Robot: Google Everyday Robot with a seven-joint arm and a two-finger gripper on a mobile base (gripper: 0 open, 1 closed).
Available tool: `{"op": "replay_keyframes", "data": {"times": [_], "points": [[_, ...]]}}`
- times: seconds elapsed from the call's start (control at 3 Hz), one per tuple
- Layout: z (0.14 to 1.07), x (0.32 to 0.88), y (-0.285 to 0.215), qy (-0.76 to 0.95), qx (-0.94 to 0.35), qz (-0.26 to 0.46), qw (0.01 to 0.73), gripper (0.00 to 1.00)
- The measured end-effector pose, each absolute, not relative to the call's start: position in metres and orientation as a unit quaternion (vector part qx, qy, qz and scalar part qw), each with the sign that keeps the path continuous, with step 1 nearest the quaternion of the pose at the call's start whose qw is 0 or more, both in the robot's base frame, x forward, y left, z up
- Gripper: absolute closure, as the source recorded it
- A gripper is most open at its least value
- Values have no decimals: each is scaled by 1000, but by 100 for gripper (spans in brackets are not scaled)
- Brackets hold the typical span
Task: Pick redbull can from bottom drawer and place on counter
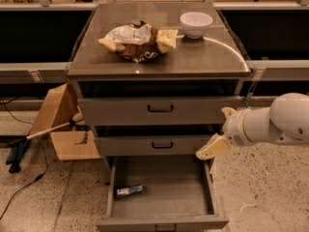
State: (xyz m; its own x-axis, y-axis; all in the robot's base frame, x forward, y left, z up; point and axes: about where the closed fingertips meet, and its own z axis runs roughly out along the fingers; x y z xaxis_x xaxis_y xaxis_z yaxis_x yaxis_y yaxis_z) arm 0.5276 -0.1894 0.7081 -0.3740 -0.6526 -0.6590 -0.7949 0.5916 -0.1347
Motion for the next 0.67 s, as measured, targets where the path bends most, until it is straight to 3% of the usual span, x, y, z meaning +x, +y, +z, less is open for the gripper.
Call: {"op": "replay_keyframes", "data": {"times": [0.67], "points": [[647, 520, -185, 850, -408, 143, 300, 0]]}}
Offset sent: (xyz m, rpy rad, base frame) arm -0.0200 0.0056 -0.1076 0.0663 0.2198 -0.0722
